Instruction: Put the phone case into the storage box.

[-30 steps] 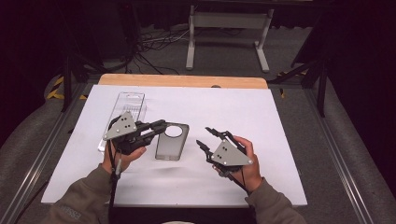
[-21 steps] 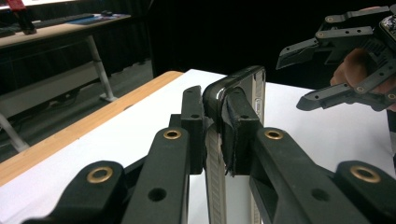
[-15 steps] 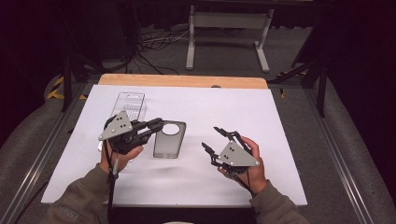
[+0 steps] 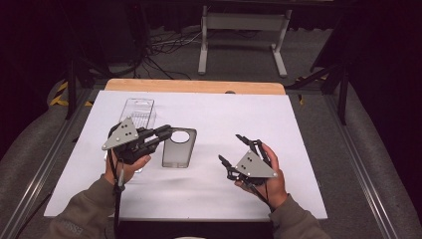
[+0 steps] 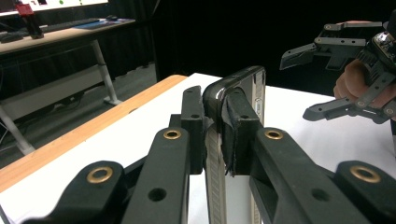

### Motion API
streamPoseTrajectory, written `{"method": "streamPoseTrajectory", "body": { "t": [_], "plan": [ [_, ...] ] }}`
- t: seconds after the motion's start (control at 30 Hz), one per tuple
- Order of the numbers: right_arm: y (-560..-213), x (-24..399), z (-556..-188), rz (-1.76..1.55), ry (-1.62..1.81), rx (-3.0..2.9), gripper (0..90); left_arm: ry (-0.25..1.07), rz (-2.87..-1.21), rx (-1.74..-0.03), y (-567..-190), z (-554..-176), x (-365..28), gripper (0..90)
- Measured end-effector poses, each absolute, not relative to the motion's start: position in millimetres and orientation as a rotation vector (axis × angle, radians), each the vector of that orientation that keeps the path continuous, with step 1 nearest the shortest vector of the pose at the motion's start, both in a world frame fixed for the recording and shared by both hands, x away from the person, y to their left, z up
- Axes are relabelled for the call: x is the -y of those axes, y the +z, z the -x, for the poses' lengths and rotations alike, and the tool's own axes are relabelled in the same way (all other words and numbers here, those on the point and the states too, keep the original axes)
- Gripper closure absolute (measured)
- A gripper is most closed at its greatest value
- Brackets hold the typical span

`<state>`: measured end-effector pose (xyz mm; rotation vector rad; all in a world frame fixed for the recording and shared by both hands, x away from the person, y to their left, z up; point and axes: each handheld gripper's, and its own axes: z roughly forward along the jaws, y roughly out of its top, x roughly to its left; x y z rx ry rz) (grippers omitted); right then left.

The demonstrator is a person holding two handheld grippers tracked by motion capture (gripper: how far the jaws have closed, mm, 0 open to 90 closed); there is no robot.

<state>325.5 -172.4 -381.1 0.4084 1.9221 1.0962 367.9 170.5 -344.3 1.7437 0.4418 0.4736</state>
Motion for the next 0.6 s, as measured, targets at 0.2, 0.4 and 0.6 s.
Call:
{"method": "streamPoseTrajectory", "body": {
  "t": [0.2, 0.4, 0.6],
  "plan": [
    [-385, 175, -327, -0.431, 1.090, -1.927, 18.0, 0.478, -1.732, -0.444, -343, -368, -172, 80.3],
    [-389, 179, -326, -0.440, 1.091, -1.943, 17.5, 0.479, -1.727, -0.446, -342, -367, -173, 80.2],
    [-393, 183, -323, -0.441, 1.097, -1.940, 17.5, 0.485, -1.723, -0.443, -340, -367, -176, 80.2]
  ]
}}
